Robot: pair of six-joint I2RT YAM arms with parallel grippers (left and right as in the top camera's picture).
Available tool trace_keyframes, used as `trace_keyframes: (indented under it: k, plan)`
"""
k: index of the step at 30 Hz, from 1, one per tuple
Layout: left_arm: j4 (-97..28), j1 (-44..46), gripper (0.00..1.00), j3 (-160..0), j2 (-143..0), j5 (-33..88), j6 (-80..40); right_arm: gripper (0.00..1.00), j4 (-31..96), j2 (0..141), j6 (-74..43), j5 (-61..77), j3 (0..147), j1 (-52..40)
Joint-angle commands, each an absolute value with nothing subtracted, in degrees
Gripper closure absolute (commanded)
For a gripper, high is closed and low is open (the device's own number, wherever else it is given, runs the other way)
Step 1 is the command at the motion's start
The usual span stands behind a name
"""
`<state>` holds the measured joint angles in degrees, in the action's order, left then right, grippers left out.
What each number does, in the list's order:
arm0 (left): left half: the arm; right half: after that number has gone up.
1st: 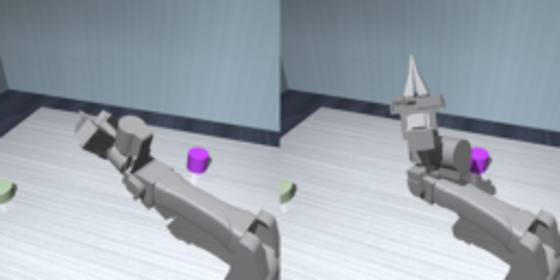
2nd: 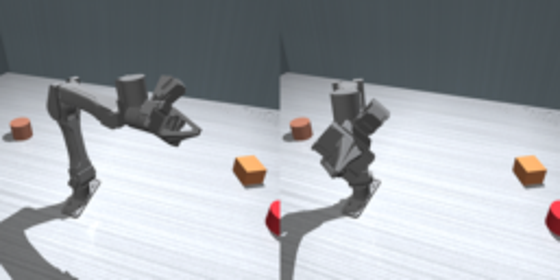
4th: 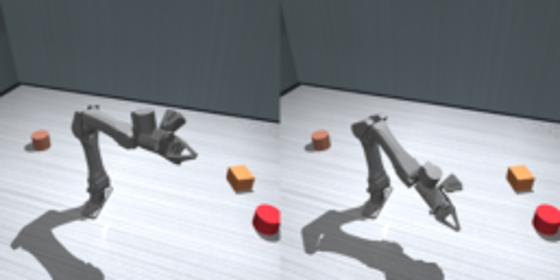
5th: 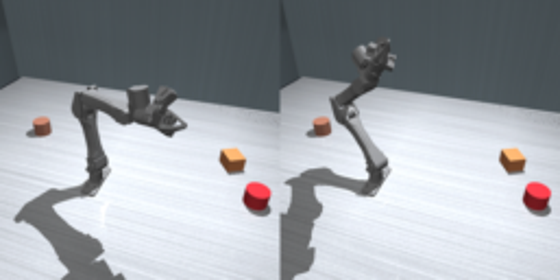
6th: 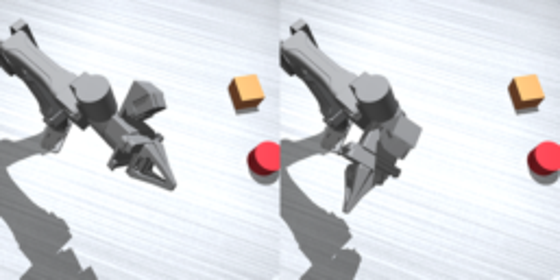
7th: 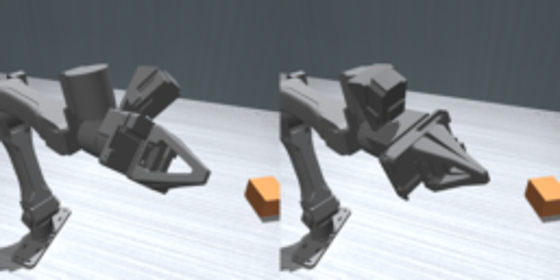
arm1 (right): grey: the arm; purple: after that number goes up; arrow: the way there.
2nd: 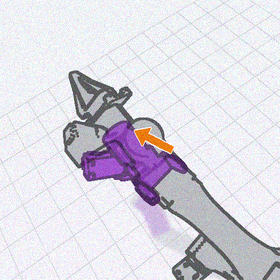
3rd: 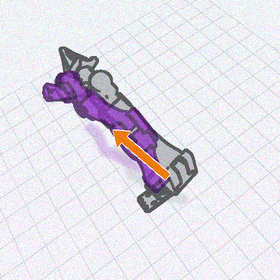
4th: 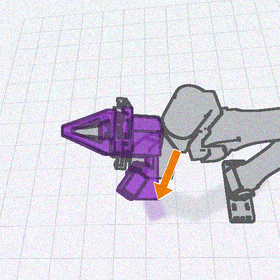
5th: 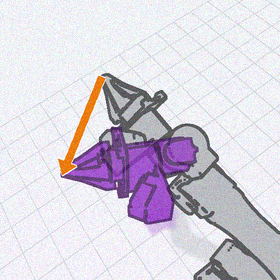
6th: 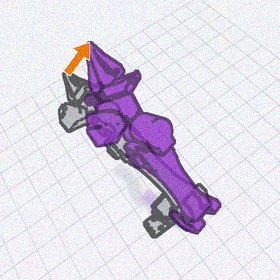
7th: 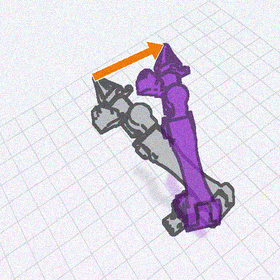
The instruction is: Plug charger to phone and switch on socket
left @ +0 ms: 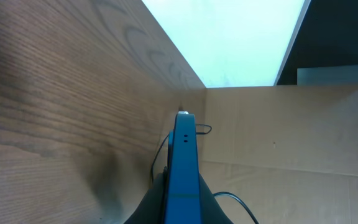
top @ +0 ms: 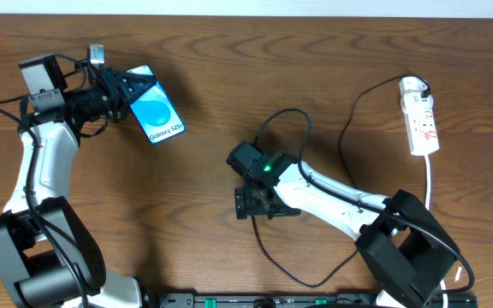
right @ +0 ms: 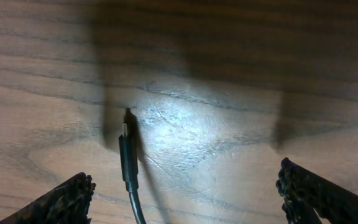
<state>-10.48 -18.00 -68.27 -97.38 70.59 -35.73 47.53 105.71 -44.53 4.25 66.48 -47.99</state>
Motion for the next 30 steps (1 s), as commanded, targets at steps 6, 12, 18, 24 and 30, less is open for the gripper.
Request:
trace_keyframes:
  k: [6,12,18,24,30]
  plan:
    - [-10.5,-18.1,0.92,-69.2,-95.8,72.9,-34.9,0.10,48.7,105.9,-44.9,4.0,67.0,-49.0]
    - [-10.5,-18.1,0.93,-69.2,-95.8,72.9,-34.9,0.10,49.1,106.6,-44.9,3.9,67.0,-49.6]
    - [-10.5,-18.1,0.93,-69.2,-95.8,72.9,-34.9,0.10,49.2,107.2,-44.9,4.0,67.0,-49.6]
    - [-10.5,-18.1,0.93,-69.2,-95.8,72.9,-34.9,0.13,49.7,107.2,-45.0,4.0,67.0,-49.6]
    - [-10.5,-18.1,0.92,-69.2,-95.8,72.9,-34.9,0.27,50.1,108.0,-47.5,3.7,67.1,-49.1]
